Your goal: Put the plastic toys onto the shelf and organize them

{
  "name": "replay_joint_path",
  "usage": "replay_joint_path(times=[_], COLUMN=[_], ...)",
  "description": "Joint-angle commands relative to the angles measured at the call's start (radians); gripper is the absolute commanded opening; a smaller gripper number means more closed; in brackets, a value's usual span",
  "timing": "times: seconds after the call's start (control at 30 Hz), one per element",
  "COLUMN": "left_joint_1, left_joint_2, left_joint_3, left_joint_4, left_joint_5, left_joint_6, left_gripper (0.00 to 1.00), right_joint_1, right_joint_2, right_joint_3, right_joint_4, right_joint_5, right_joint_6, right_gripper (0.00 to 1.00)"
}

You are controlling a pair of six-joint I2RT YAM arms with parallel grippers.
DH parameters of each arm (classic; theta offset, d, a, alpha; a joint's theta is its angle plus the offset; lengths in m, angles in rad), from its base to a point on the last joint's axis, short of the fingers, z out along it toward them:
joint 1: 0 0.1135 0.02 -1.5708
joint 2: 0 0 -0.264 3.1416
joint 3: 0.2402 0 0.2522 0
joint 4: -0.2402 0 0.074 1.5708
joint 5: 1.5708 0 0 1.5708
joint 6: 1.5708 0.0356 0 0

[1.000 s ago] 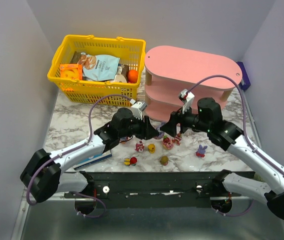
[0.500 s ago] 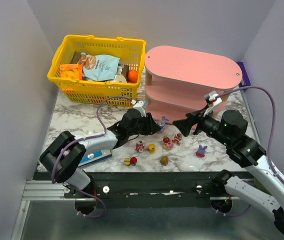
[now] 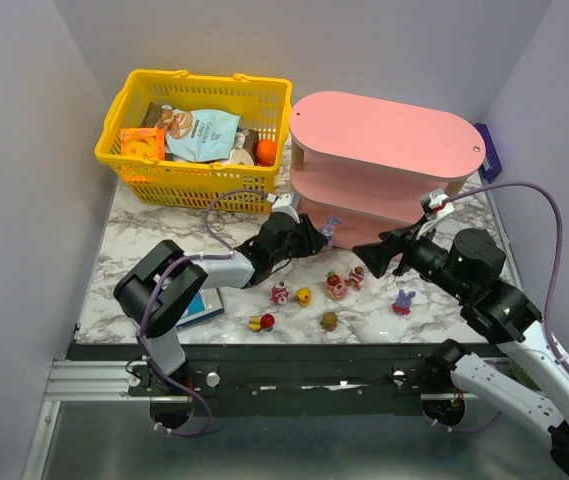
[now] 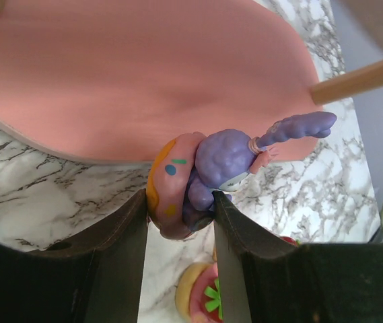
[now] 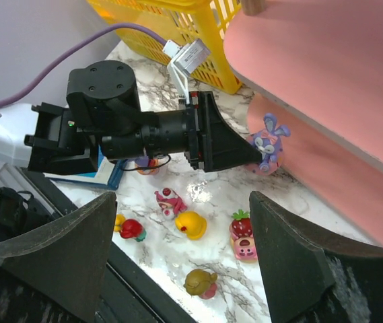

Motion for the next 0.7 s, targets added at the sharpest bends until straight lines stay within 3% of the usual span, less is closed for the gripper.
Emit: replay_joint_path(times=[0.0, 0.67], left_joint_1=[0.003, 0.016], left_joint_2=[0.052, 0.198], left_joint_3=[0.031, 0.085], left_joint_4=[0.104, 0.176], left_joint_5=[-0.078, -0.168], left_joint_6=[-0.018, 0.035], left_gripper=[0.00, 0.02], right_joint_1=[0.002, 0.002], right_joint_2=[-0.017, -0.039], right_joint_3=[-0.016, -0.031], right_joint_4=[-0.043, -0.065], right_joint_5=[0.026, 0.041], right_joint_6=[0.014, 0.028], right_gripper=[0.86, 0.86])
